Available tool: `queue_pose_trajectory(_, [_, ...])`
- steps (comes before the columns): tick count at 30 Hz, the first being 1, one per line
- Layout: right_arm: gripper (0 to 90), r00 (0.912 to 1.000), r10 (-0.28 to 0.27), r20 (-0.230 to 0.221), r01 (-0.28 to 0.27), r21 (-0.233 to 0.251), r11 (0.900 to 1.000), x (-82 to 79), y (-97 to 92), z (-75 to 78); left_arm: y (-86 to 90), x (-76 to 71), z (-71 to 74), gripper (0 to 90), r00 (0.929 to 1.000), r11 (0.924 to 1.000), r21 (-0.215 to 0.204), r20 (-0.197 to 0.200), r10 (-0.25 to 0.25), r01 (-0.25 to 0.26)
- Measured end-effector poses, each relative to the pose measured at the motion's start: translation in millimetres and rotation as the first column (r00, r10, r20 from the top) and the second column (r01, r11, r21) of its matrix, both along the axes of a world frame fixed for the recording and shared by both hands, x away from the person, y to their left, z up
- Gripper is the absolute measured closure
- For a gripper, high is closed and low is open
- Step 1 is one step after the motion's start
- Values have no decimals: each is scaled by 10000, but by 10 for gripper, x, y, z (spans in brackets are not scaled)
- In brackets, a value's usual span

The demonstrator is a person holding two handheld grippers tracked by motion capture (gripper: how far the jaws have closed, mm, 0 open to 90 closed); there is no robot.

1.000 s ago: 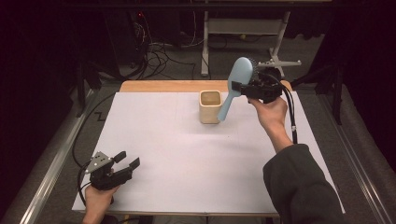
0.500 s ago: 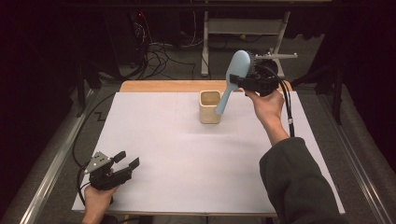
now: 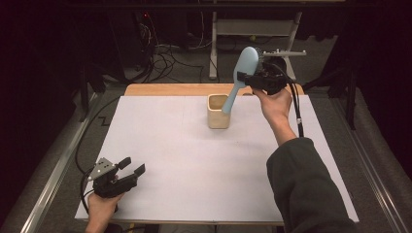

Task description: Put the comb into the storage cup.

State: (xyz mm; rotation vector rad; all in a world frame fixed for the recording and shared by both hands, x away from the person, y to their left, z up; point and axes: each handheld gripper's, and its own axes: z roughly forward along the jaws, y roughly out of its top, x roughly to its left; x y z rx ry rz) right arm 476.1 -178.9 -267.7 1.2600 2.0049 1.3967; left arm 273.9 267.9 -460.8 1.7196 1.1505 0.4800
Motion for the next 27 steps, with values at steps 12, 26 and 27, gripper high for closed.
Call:
queue_pose_trajectory(12, [535, 9993, -238, 271, 241, -88, 9997, 74, 92, -11, 7, -3, 5, 344, 10000, 10000, -56, 28, -67, 67])
queue_pose_trajectory(26, [531, 9987, -417, 289, 424, -240, 9988, 154, 189, -82, 10, -8, 11, 344, 9999, 9999, -84, 39, -118, 118])
queue_pose_trajectory(27, [531, 9987, -415, 286, 422, -251, 9988, 159, 197, -91, 10, -8, 11, 344, 9999, 9999, -87, 46, -117, 117])
